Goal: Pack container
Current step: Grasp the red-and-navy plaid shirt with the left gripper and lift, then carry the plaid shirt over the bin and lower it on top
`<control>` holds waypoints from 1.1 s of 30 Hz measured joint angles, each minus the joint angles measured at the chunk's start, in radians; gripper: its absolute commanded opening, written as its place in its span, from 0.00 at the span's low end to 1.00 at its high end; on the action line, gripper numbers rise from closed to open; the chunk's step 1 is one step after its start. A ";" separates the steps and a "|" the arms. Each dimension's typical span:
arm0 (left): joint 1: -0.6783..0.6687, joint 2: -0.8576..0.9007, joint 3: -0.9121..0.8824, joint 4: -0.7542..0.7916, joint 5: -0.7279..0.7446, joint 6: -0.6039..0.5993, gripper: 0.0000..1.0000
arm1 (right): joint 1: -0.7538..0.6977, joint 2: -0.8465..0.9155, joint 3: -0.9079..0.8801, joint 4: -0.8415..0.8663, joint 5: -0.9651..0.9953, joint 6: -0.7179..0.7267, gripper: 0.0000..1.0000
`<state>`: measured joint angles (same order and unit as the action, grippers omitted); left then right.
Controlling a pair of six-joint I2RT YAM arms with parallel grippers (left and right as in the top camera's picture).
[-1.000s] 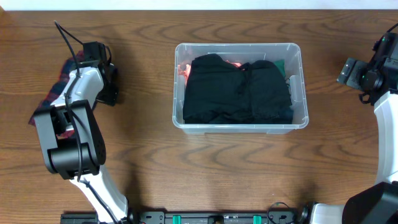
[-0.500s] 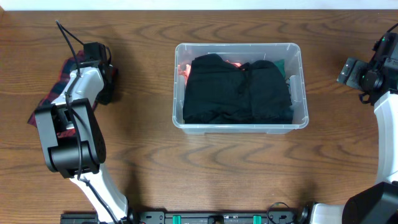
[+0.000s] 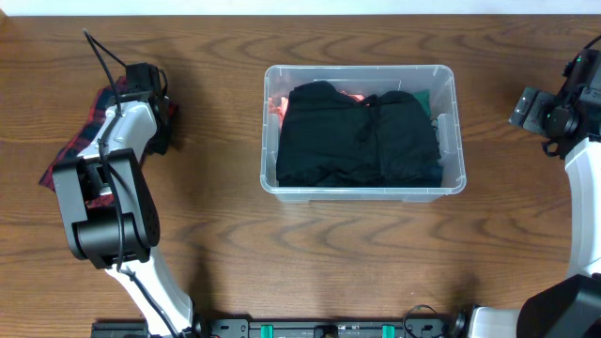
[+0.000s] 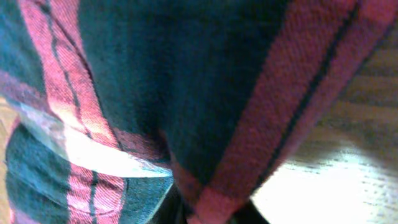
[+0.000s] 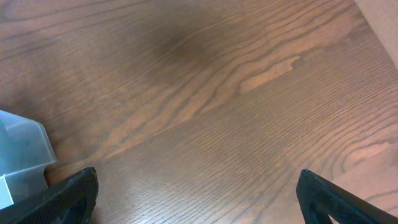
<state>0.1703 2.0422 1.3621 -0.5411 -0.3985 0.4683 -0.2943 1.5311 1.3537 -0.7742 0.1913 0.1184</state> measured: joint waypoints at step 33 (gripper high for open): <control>-0.232 -0.410 0.027 0.108 -0.005 0.107 0.06 | 0.000 0.000 0.000 0.000 0.000 0.000 0.99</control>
<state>-0.0616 1.6318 1.3895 -0.4332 -0.4030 0.5755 -0.2943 1.5311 1.3537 -0.7742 0.1913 0.1188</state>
